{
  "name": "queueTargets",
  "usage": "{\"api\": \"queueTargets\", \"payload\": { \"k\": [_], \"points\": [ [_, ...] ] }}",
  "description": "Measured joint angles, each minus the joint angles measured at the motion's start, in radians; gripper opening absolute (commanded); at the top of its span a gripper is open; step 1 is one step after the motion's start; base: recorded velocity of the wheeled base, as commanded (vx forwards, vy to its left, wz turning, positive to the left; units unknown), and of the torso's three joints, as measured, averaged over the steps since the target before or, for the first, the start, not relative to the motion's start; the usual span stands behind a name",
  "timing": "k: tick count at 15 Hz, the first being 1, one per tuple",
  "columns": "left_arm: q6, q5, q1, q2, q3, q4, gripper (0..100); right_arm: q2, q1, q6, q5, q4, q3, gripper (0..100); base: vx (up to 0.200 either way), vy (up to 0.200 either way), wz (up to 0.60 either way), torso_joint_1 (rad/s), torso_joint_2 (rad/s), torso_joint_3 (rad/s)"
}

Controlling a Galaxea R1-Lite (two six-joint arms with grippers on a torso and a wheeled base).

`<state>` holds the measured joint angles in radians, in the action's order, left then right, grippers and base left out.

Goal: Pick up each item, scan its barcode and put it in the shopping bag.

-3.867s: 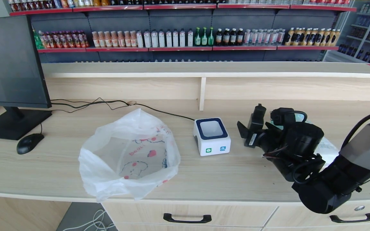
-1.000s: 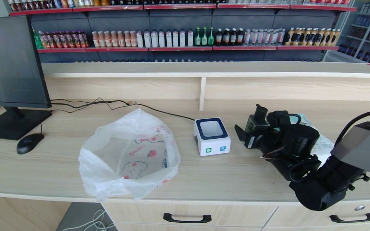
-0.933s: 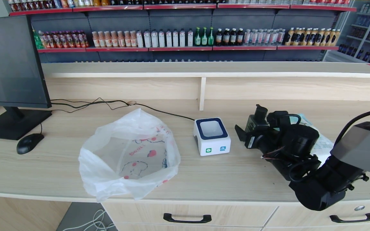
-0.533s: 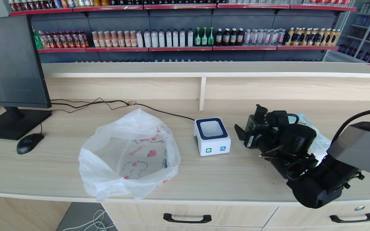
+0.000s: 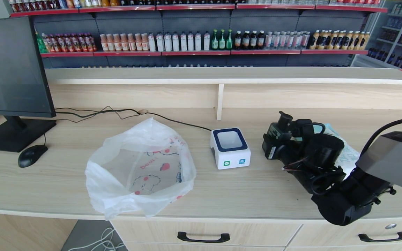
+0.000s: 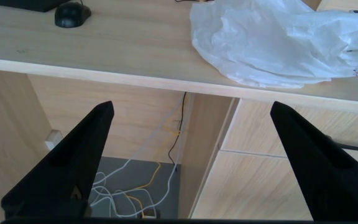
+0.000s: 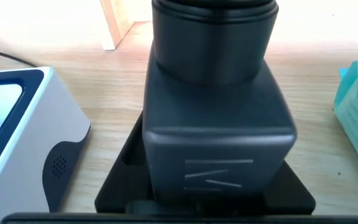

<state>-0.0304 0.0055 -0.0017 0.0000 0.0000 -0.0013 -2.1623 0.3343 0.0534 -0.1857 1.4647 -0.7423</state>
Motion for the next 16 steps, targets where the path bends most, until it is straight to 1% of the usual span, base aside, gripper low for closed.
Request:
{"api": "queueTargets", "payload": {
  "k": [5,11,14,16],
  "points": [
    [0.0,0.0,0.001,0.0,0.0,0.0,100,0.045,0.0,-0.002,0.0,0.001,0.014,0,0.0,0.0,0.0,0.0,0.0,0.0],
    [0.0,0.0,0.001,0.0,0.0,0.0,100,0.18,0.016,-0.005,0.007,0.001,0.108,0,0.0,0.0,0.0,0.0,0.0,0.0],
    [0.0,0.0,0.001,0.0,0.0,0.0,100,0.269,0.056,-0.018,0.06,0.003,0.171,0,0.0,0.0,0.0,0.0,0.0,0.0],
    [0.0,0.0,0.001,0.0,0.0,0.0,100,0.323,0.123,-0.026,0.08,0.013,0.225,0,0.0,0.0,0.0,0.0,0.0,0.0]
  ]
}}
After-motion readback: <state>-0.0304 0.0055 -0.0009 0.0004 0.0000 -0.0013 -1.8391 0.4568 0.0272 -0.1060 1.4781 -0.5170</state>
